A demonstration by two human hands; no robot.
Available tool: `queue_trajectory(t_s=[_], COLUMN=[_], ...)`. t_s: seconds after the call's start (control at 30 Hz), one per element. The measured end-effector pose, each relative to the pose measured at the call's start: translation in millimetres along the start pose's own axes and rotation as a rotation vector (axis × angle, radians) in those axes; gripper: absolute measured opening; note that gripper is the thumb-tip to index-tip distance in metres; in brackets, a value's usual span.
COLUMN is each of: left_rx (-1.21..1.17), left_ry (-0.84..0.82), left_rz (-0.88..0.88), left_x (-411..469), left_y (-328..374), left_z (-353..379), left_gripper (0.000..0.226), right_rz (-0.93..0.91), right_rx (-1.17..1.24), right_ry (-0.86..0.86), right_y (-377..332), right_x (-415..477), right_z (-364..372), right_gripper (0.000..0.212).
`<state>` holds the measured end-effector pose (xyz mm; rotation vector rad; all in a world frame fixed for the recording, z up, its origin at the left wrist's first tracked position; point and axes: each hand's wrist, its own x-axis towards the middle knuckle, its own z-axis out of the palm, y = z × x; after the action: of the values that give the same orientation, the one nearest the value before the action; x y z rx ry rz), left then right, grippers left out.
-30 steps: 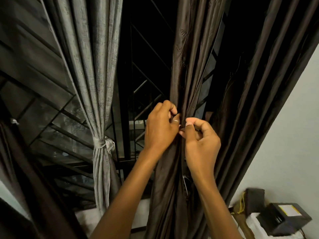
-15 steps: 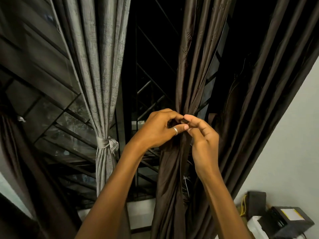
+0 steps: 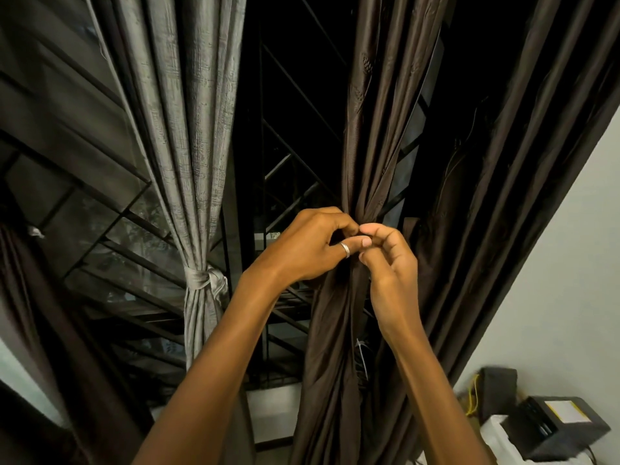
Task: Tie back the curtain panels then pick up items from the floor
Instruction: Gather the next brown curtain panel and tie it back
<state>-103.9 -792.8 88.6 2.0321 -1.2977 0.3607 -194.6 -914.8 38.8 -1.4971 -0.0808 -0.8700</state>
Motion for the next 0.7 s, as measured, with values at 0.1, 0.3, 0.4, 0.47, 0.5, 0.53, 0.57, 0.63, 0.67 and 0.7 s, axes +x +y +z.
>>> queue_trajectory(t_s=[0.1, 0.3, 0.4, 0.47, 0.5, 0.53, 0.57, 0.63, 0.67, 0.7], left_rx=[0.004, -0.027, -0.141, -0.181, -0.177, -0.168, -0.161, -0.161, -0.165, -0.174], left_ry=[-0.003, 0.044, 0.09, 0.087, 0.084, 0.085, 0.087, 0.076, 0.065, 0.055], left_rz=[-0.003, -0.057, -0.191, -0.24, -0.246, -0.246, -0.243, -0.238, -0.238, -0.239], left_x=[0, 1, 3, 4, 5, 6, 6, 7, 7, 6], left_y=[0, 2, 2, 3, 4, 5, 6, 8, 8, 7], left_z=[-2, -1, 2, 2, 1, 0, -1, -3, -3, -3], left_gripper=[0.025, 0.027, 0.034, 0.034, 0.034, 0.034, 0.034, 0.035, 0.035, 0.035], right_rz=[0.008, 0.011, 0.024, 0.055, 0.086, 0.114, 0.126, 0.097, 0.074, 0.058], right_rx=[-0.033, 0.014, -0.189, -0.391, -0.454, -0.493, -0.526, -0.581, -0.603, -0.621], right_ry=[-0.014, 0.034, 0.069, 0.037, 0.025, 0.02, 0.028, 0.076, 0.098, 0.11], right_y=[0, 1, 8, 12, 12, 12, 12, 13, 12, 12], right_x=[2, -1, -16, -26, -27, -28, -27, -25, -24, -24], right_z=[0, 4, 11, 17, 20, 23, 26, 29, 29, 28], right_gripper=[0.029, 0.029, 0.024, 0.037, 0.044, 0.05, 0.053, 0.045, 0.039, 0.034])
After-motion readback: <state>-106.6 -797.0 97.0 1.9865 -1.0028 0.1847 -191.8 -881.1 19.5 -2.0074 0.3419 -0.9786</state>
